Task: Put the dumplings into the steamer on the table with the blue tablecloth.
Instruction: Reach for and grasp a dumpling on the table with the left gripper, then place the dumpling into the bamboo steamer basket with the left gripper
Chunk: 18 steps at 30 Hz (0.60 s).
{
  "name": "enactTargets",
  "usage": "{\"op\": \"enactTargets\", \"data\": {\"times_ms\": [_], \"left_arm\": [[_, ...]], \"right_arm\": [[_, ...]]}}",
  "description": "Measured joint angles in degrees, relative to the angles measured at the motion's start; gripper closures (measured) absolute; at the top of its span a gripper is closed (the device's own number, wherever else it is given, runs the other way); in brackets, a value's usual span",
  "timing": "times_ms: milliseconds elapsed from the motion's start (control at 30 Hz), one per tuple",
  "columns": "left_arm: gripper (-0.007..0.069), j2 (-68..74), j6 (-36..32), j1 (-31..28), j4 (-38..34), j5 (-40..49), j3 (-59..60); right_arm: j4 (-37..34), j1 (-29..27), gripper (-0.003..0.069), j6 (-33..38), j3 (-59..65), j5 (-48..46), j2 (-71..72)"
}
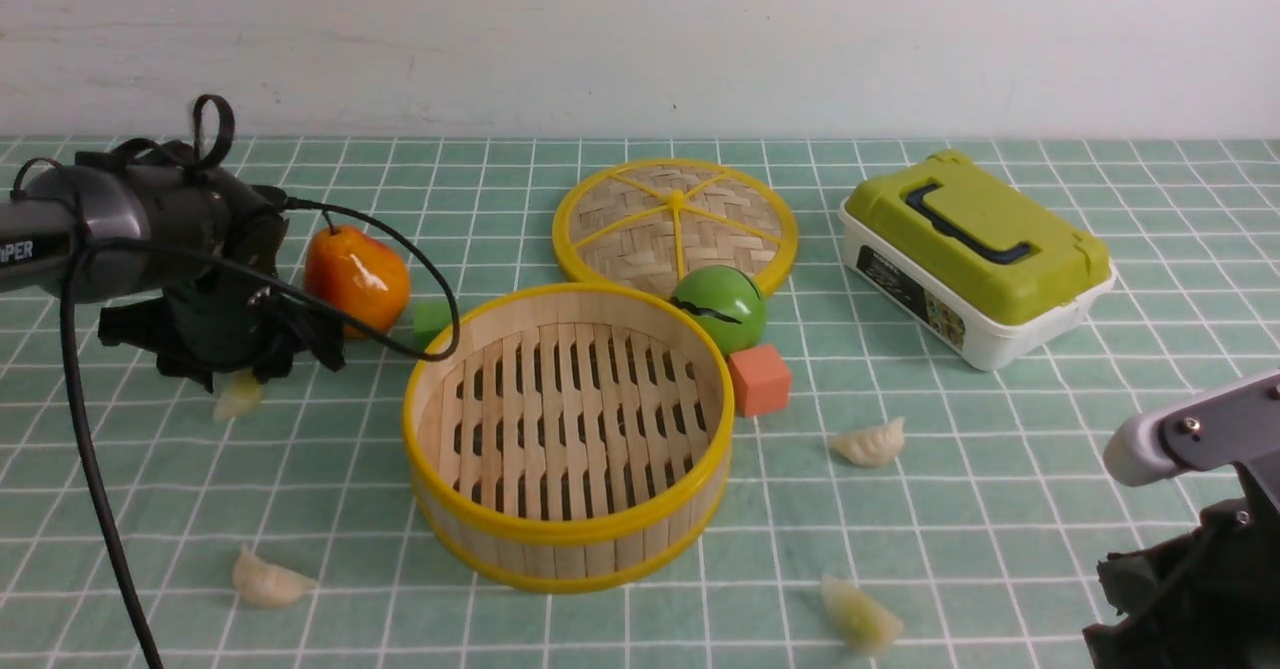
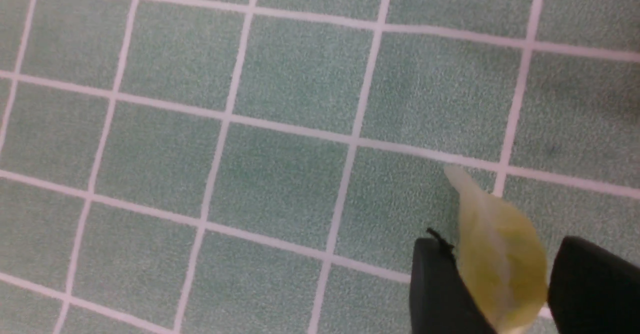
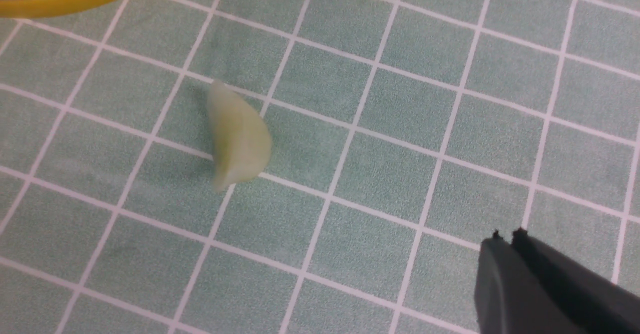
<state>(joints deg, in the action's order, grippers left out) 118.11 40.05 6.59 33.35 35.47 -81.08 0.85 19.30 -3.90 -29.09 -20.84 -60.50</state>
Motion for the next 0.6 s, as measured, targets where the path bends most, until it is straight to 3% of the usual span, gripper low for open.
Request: {"op": "enactTargets", "data": {"times_ms": [133, 400, 500, 600], "left_arm": [[0.0438, 0.6, 0.2, 0.0, 0.0, -0.1, 0.0], [0.0440, -2.8, 0.1, 0.0, -3.6, 0.3, 0.0], [0.0440, -8.0, -2.4, 0.0, -9.8, -1.0, 0.0], [0.0440, -13.5, -9.3, 0.4, -20.7, -2.1, 0.0]], "right_arm": [[0.0, 0.0, 0.0634, 0.0, 0.0, 0.0, 0.0], [0.0, 0.0, 0.0624, 0.0, -0.1, 0.0, 0.0], [0.0, 0.0, 0.0619, 0.0, -0.1, 0.0, 0.0], [0.0, 0.0, 0.0618, 0.0, -0.1, 0.2, 0.0]]}}
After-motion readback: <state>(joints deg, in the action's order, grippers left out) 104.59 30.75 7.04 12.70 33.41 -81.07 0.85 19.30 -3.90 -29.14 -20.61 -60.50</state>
